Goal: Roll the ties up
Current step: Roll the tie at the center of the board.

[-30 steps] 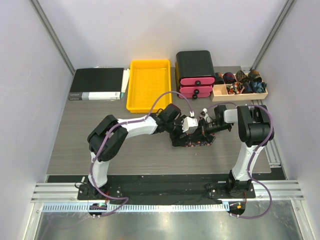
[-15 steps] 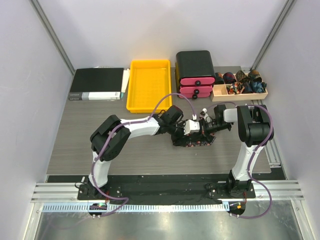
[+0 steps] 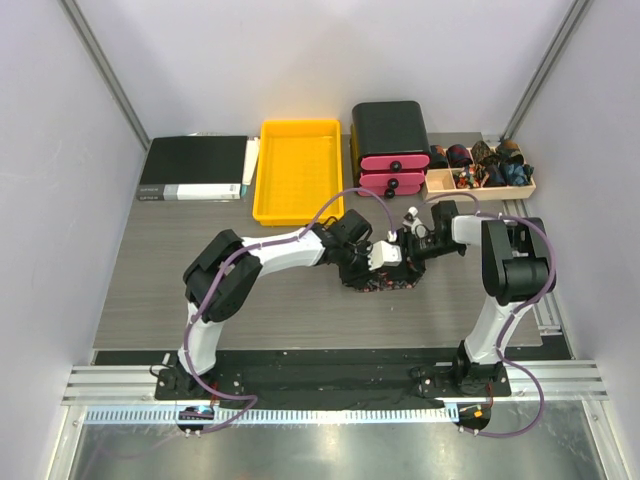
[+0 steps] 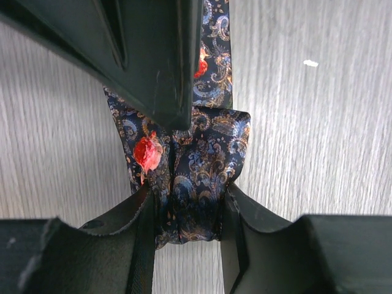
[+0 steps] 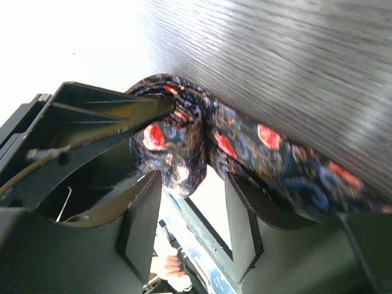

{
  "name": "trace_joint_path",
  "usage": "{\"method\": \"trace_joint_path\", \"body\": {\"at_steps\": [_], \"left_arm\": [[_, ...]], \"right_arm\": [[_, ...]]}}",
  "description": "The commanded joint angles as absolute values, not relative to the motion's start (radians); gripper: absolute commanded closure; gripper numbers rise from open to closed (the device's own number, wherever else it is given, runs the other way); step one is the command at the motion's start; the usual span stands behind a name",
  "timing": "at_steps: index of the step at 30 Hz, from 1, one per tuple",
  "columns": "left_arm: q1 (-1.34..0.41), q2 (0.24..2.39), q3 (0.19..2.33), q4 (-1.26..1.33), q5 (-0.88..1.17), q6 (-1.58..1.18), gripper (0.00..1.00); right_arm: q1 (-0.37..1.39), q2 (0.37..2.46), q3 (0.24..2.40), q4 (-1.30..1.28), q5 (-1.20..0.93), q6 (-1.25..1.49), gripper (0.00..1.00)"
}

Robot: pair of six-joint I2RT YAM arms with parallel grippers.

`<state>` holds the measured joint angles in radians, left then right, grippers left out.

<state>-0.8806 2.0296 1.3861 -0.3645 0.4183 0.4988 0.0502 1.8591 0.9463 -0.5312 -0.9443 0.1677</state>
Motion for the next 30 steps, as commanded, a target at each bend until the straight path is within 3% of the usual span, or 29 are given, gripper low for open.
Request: {"method": "trace_joint_path", "body": {"at_steps": [1, 13, 16, 17, 19, 24, 30], "left_arm": [[-0.879, 2.069, 1.403, -0.567, 0.292, 0.460, 0.73], [-0.881, 2.118, 1.474, -0.601, 0.281, 0.457, 0.62], [-0.881, 2.115, 1.474, -0.600, 0.285, 0.451, 0.59], [-0.882, 2.109, 1.467, -0.595, 0.288, 0.449, 0.59], [-0.877, 2.088, 1.451, -0.577, 0.296, 0.446, 0.56], [-0.851, 2.007, 1.382, -0.514, 0.377, 0.436, 0.39], [-0.821, 1.869, 1.237, -0.303, 0.466, 0.426, 0.27]], "right_arm": [[0.058, 1.799, 0.948, -0.496, -0.972, 0.192, 0.48], [0.156, 1.828, 0.902, -0.322, -1.012, 0.322, 0.56], [0.161, 1.861, 0.907, -0.316, -0.976, 0.311, 0.79], [0.160, 1.882, 0.907, -0.322, -0.962, 0.305, 0.91], [0.155, 1.899, 0.904, -0.340, -0.916, 0.290, 0.99], [0.143, 1.936, 0.897, -0.386, -0.832, 0.252, 0.99], [0.135, 1.980, 0.923, -0.428, -0.758, 0.230, 0.99]]}}
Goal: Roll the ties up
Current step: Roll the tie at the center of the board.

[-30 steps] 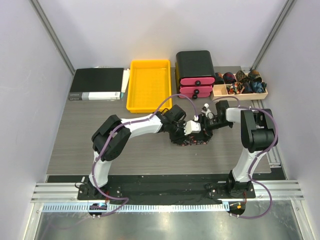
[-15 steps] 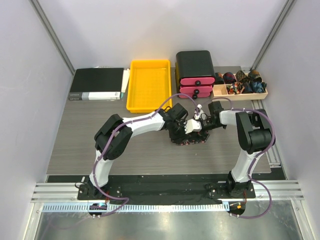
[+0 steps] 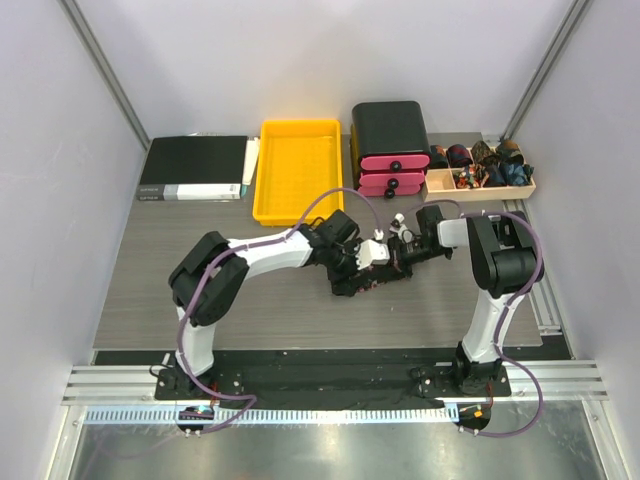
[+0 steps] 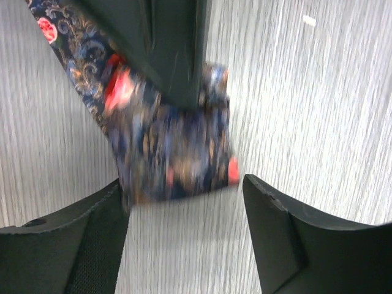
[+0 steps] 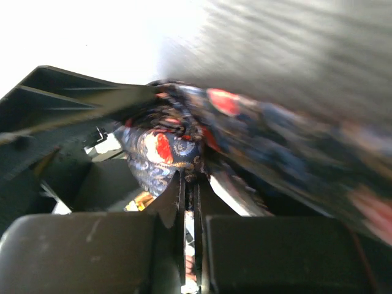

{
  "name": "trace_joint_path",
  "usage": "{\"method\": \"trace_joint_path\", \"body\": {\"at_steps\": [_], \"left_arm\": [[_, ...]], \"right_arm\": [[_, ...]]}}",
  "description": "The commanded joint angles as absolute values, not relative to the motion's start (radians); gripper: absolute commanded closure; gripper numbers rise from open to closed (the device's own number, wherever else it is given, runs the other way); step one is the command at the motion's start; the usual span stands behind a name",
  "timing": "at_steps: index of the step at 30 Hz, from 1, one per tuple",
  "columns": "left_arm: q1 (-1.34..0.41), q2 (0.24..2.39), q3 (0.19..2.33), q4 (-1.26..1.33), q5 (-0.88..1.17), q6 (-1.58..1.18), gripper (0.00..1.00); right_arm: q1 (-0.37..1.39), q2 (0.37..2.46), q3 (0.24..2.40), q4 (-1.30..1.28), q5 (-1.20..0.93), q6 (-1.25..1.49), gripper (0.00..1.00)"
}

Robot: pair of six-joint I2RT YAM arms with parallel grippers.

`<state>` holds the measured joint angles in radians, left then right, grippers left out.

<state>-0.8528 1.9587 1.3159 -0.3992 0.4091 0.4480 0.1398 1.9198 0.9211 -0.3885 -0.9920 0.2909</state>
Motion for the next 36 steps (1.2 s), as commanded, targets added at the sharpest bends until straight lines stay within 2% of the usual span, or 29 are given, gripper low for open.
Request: {"method": "trace_joint_path", "body": {"at_steps": [1, 8, 14, 21, 24, 25, 27, 28, 30, 31, 32, 33, 36], "left_arm": [[-0.821, 1.847, 1.201, -0.243, 0.474, 0.420, 0.27], [-0.819, 1.884, 1.178, -0.091, 0.495, 0.414, 0.23], [-0.819, 1.910, 1.216, -0.075, 0.522, 0.448, 0.16], [-0.838, 1.951, 1.267, -0.136, 0.529, 0.479, 0.14], [-0.853, 1.976, 1.276, -0.150, 0.491, 0.495, 0.24], [-0.854, 1.985, 1.284, -0.166, 0.482, 0.497, 0.34], [-0.856, 2.006, 1.310, -0.198, 0.462, 0.500, 0.46], [-0.854, 2.009, 1.312, -0.219, 0.459, 0.503, 0.57], [-0.856, 2.008, 1.304, -0.232, 0.448, 0.515, 0.64], [-0.853, 2.000, 1.295, -0.233, 0.448, 0.523, 0.72], [-0.853, 1.994, 1.276, -0.233, 0.451, 0.528, 0.75], [-0.850, 1.988, 1.266, -0.227, 0.454, 0.529, 0.78], [-0.845, 1.974, 1.235, -0.209, 0.478, 0.529, 0.83]], "right_arm": [[0.135, 1.985, 0.928, -0.431, -0.752, 0.226, 0.99], [0.137, 1.991, 0.942, -0.449, -0.765, 0.213, 0.99], [0.140, 1.987, 0.951, -0.459, -0.775, 0.209, 0.99], [0.150, 1.977, 0.957, -0.453, -0.788, 0.221, 0.99], [0.153, 1.971, 0.957, -0.451, -0.793, 0.222, 0.99], [0.155, 1.970, 0.957, -0.451, -0.796, 0.221, 0.99], [0.155, 1.954, 0.956, -0.451, -0.816, 0.221, 0.99], [0.155, 1.948, 0.957, -0.456, -0.824, 0.219, 0.99], [0.150, 1.912, 0.969, -0.465, -0.845, 0.209, 0.91], [0.144, 1.899, 0.976, -0.483, -0.882, 0.190, 0.87], [0.135, 1.885, 0.985, -0.489, -0.902, 0.190, 0.78], [0.124, 1.872, 1.003, -0.497, -0.926, 0.189, 0.74], [0.075, 1.839, 1.049, -0.502, -0.971, 0.210, 0.69]]}}
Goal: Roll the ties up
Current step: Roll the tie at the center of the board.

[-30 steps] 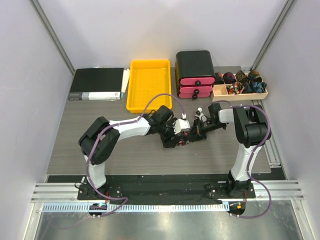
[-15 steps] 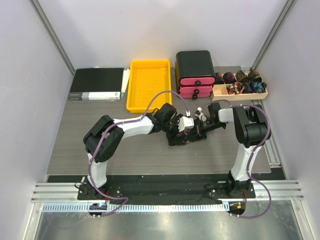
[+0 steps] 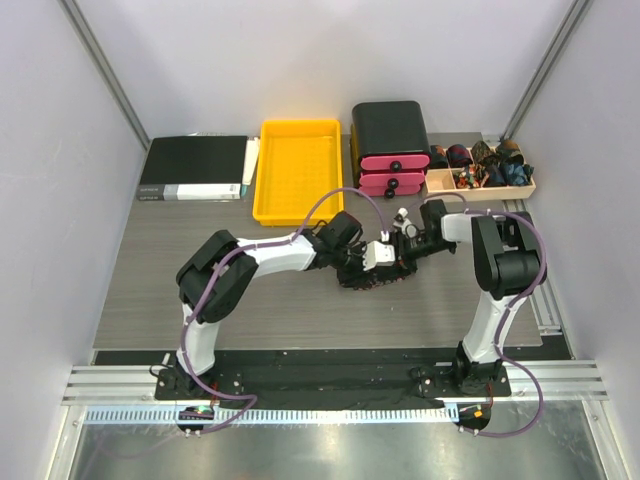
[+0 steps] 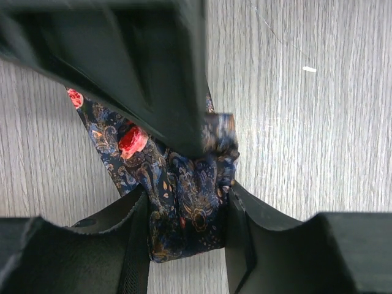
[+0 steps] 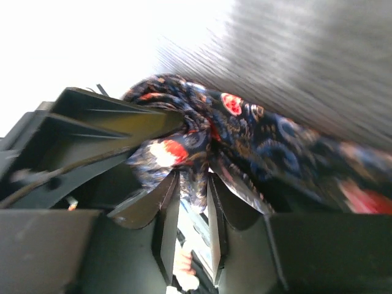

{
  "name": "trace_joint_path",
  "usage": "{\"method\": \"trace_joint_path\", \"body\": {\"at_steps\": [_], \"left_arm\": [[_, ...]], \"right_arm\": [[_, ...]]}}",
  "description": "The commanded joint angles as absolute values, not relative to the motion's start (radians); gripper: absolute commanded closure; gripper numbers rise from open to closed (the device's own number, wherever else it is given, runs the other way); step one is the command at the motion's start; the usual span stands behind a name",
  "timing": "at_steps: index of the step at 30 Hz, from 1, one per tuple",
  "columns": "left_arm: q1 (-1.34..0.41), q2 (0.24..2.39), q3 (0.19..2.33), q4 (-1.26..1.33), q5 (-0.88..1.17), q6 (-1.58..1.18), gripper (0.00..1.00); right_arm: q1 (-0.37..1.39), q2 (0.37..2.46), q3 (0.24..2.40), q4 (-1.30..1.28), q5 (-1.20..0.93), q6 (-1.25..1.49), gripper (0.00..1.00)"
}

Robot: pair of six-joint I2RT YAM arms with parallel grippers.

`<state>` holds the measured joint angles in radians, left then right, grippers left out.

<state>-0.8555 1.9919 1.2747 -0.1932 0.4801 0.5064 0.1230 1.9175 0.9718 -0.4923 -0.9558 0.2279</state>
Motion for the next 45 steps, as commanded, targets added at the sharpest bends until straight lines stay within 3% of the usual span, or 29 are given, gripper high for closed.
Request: {"method": "trace_joint_path", "body": {"at_steps": [1, 13, 21, 31, 35, 38, 42, 45], "left_arm": [[-0.847, 1.976, 1.232, -0.207, 0.483, 0.526, 0.85], [-0.810, 1.953, 1.212, -0.104, 0.505, 0.430, 0.87], [-0.790, 1.896, 1.160, -0.005, 0.440, 0.296, 0.80], [-0.788, 1.942, 1.163, -0.113, 0.439, 0.347, 0.85], [-0.787, 1.967, 1.181, -0.156, 0.439, 0.362, 0.89], [-0.788, 1.980, 1.193, -0.172, 0.431, 0.370, 0.89], [-0.788, 1.988, 1.200, -0.176, 0.428, 0.373, 0.89], [-0.788, 1.988, 1.201, -0.176, 0.436, 0.371, 0.88]], "right_arm": [[0.063, 1.836, 1.060, -0.502, -0.973, 0.216, 0.69], [0.094, 1.948, 1.058, -0.515, -0.726, 0.178, 0.80], [0.100, 1.999, 1.081, -0.571, -0.569, 0.152, 0.86], [0.098, 1.999, 1.115, -0.595, -0.609, 0.129, 0.88], [0.097, 1.947, 1.140, -0.581, -0.759, 0.155, 0.85], [0.097, 1.899, 1.137, -0.546, -0.865, 0.204, 0.77], [0.112, 1.873, 1.118, -0.529, -0.936, 0.229, 0.68], [0.132, 1.876, 1.095, -0.509, -0.949, 0.242, 0.67]]}}
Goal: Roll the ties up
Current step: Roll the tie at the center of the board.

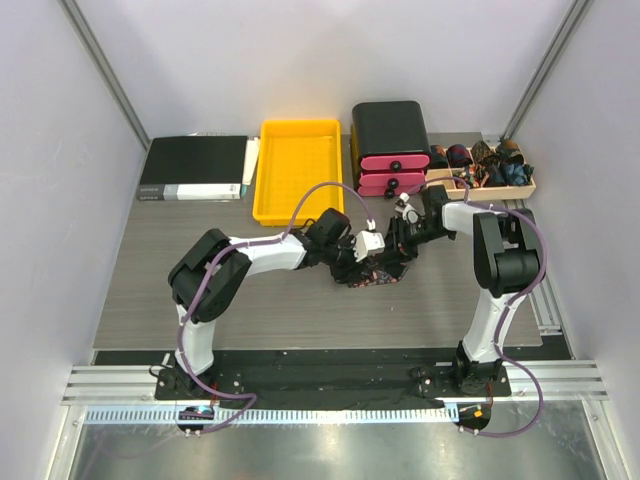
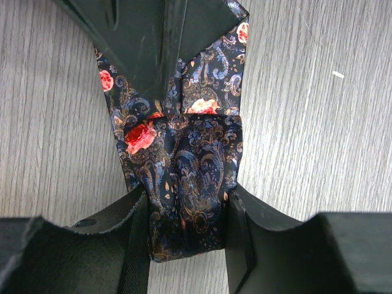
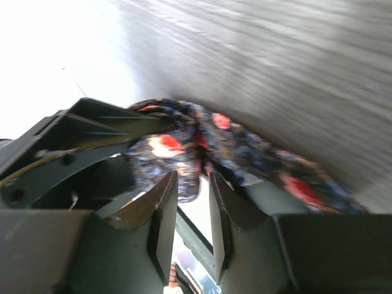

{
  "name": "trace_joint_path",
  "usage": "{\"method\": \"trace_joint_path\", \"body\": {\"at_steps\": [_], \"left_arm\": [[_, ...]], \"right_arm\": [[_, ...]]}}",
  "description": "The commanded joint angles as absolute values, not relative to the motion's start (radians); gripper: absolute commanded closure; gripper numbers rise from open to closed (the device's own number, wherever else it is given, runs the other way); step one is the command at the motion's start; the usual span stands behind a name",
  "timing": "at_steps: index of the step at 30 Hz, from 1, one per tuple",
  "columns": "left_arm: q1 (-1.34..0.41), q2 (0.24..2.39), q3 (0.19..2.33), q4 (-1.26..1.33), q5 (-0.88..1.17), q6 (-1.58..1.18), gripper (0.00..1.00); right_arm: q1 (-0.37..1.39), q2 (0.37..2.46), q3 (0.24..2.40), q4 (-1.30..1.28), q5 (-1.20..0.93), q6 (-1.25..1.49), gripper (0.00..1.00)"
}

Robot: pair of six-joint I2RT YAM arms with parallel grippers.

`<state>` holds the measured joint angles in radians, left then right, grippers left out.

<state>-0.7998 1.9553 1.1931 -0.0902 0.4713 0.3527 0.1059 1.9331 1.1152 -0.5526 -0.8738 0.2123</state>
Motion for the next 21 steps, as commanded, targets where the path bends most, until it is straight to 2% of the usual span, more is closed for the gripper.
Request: {"method": "trace_joint_path", "body": {"at_steps": [1, 4, 8, 12, 16, 21], "left_arm": [[-0.788, 1.990, 1.201, -0.176, 0.436, 0.374, 0.88], [-0.788, 1.991, 1.201, -0.179, 0.433, 0.376, 0.88], [-0.788, 1.993, 1.206, -0.181, 0.433, 0.374, 0.87], [-0.788, 1.991, 1.216, -0.190, 0.431, 0.371, 0.77], [-0.788, 1.980, 1.229, -0.204, 0.434, 0.367, 0.52], [-0.778, 1.931, 1.197, -0.163, 0.462, 0.359, 0.29]], "right_arm": [[0.136, 1.879, 1.091, -0.502, -0.946, 0.248, 0.67], [0.155, 1.879, 1.074, -0.457, -0.942, 0.270, 0.69], [0.198, 1.916, 1.066, -0.416, -0.901, 0.261, 0.78], [0.210, 2.000, 1.049, -0.416, -0.853, 0.247, 0.81], [0.212, 2.031, 1.049, -0.446, -0.778, 0.222, 0.82], [0.212, 2.043, 1.063, -0.491, -0.716, 0.186, 0.82]]}}
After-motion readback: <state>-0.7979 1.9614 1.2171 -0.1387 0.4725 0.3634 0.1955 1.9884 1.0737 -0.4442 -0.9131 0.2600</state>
